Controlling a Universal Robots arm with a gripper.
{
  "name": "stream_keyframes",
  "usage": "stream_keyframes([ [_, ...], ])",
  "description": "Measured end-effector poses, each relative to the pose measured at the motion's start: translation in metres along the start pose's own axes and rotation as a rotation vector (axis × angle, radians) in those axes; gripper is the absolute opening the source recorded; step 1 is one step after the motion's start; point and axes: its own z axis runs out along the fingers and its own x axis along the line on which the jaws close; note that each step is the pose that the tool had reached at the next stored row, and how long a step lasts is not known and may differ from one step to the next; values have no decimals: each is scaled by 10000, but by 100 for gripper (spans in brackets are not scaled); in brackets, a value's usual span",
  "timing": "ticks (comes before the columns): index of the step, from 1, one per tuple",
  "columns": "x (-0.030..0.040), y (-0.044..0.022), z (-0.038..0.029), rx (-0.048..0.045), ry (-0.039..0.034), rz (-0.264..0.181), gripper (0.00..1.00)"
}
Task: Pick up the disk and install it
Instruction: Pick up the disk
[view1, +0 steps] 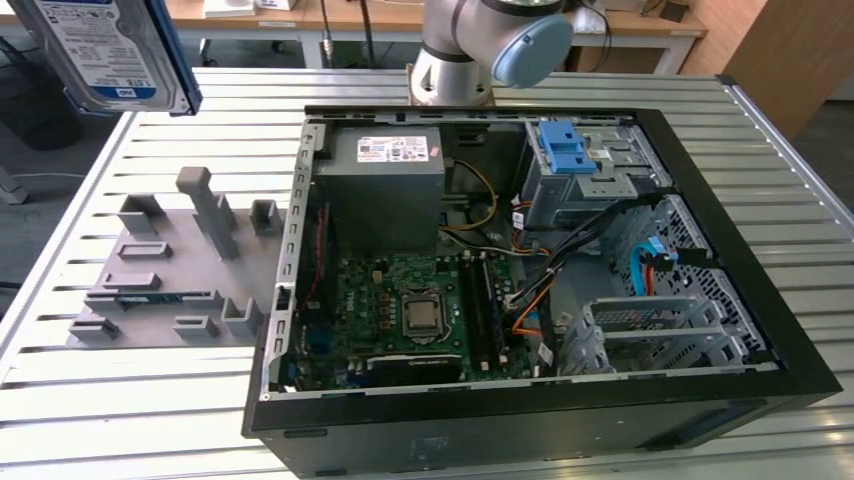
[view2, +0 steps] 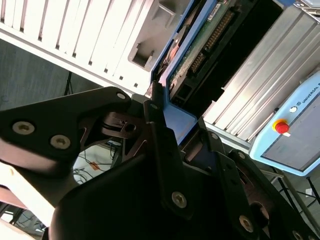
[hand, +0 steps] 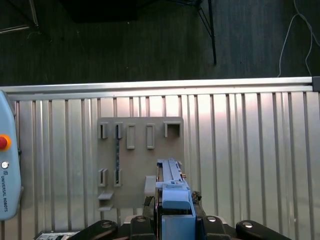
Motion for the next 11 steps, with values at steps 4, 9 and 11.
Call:
stream_keyframes([
  [4,-4,-102,-1,0,0,0,37],
  [9,-13,-278,-2,-1,1,0,37],
  [11,-15,-318,-2,1,-1,0,37],
])
